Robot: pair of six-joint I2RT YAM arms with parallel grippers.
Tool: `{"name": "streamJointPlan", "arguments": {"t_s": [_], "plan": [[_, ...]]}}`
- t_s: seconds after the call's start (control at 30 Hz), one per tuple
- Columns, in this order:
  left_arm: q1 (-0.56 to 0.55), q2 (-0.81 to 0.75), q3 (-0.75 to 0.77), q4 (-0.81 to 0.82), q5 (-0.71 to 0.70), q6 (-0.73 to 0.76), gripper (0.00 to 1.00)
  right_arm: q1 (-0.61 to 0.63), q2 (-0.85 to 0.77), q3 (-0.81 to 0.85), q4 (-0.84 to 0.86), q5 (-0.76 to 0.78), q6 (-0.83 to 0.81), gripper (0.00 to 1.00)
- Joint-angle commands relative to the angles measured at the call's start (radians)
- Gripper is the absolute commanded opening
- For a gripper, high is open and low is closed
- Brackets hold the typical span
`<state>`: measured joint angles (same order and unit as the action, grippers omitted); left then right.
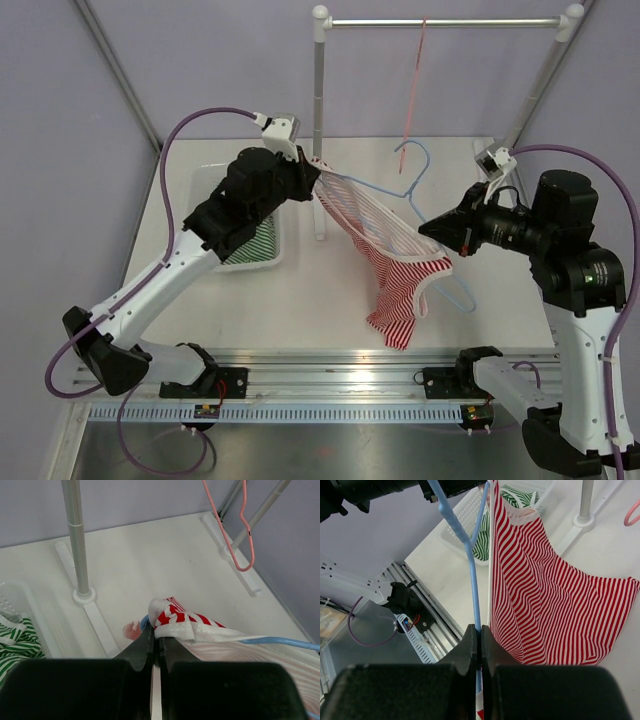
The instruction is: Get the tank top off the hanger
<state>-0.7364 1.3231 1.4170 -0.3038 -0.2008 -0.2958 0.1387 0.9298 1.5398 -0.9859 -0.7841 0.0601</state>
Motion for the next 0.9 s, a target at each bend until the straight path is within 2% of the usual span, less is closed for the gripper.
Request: {"name": "streamJointPlan", "arguments": {"t_s": [0.0, 0.17, 0.3, 0.37, 0.43, 0.53, 0.63, 0.67, 0.73, 0.77, 0.83, 0.87], "plan": [[0.110, -0.013, 0.014, -0.041, -0.031, -0.080, 0.00, 0.006, -0.048, 0.019, 0.015, -0.090, -0.017, 0.00], [0.166, 0.013, 0.020, -0.044, 0.138, -0.117, 0.00, 0.006, -0.043, 0.017, 0.042, -0.058, 0.003, 0.00], [0.166, 0.019, 0.002, 0.029, 0.349, -0.063, 0.09, 0.006, -0.037, -0.035, 0.151, -0.095, 0.098, 0.00], [0.164, 0.021, -0.003, 0.034, 0.348, -0.066, 0.00, 0.007, -0.025, -0.032, 0.142, -0.089, 0.084, 0.00], [0.164, 0.028, -0.004, 0.025, 0.310, -0.066, 0.00, 0.006, -0.029, -0.033, 0.148, -0.093, 0.075, 0.00], [0.166, 0.048, -0.003, 0.008, 0.327, -0.068, 0.00, 0.007, -0.078, -0.087, 0.254, -0.084, 0.109, 0.00], [0.164, 0.054, -0.042, 0.040, 0.394, -0.107, 0.00, 0.006, -0.161, -0.211, 0.494, 0.021, 0.214, 0.00], [0.166, 0.053, -0.061, 0.084, 0.441, -0.136, 0.00, 0.006, -0.183, -0.252, 0.645, 0.041, 0.272, 0.00], [0.164, 0.051, -0.116, 0.136, 0.510, -0.161, 0.00, 0.006, -0.239, -0.390, 0.824, 0.097, 0.352, 0.00], [0.164, 0.048, -0.137, 0.193, 0.578, -0.184, 0.00, 0.006, -0.255, -0.441, 1.047, 0.109, 0.439, 0.00], [0.158, 0.047, -0.188, 0.251, 0.647, -0.201, 0.00, 0.007, -0.275, -0.599, 1.273, 0.167, 0.539, 0.00], [0.151, 0.050, -0.200, 0.291, 0.696, -0.203, 0.00, 0.006, -0.273, -0.653, 1.545, 0.183, 0.611, 0.00]]}}
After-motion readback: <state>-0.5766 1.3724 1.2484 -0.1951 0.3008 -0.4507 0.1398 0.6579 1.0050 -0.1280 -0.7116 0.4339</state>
